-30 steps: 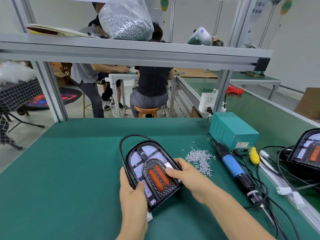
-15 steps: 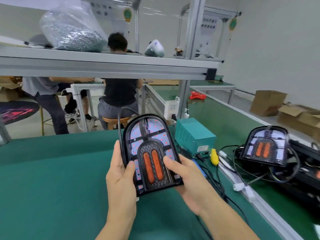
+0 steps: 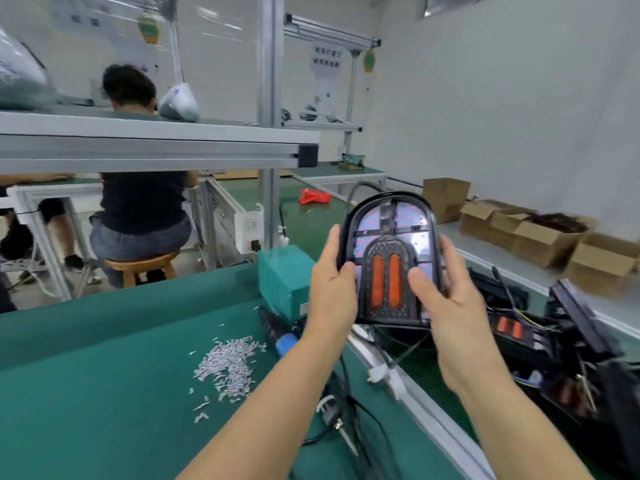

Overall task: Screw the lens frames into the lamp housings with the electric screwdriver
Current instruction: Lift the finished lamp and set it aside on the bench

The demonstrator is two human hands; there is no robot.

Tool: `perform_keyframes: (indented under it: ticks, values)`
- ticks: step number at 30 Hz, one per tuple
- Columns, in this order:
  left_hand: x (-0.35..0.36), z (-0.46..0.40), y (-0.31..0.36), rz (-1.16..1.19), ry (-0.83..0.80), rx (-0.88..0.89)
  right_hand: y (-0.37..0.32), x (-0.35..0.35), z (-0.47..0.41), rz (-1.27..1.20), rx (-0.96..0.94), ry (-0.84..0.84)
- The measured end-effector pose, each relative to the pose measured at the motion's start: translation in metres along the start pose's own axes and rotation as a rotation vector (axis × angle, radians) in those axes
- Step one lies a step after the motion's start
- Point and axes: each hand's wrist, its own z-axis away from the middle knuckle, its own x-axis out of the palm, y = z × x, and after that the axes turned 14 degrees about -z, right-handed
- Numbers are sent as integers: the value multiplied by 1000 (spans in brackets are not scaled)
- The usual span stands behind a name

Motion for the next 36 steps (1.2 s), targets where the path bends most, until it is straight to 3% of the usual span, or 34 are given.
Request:
perform_keyframes:
  ticks: [3,10,15,20,28,36]
  values:
    - [47,-13,13,-3,-110,-25,-16,-36,-22,73,-87,90]
    - [119,-21,23,-111,-444,-116,-28,-113,-65,279,-92,335]
    - [140,-18,8,-295,-618,-169,-17,-144,-79,427,68,420]
    - [148,-9,-8,-688,-693,-5,-7,-159,-79,613,204,466]
    - [147,-12,-18,-976,-720,186,-11,-164,-78,1256,306,310]
    - [141,-13,-28,-931,-769,184,-2,-160,-80,1418,325,198]
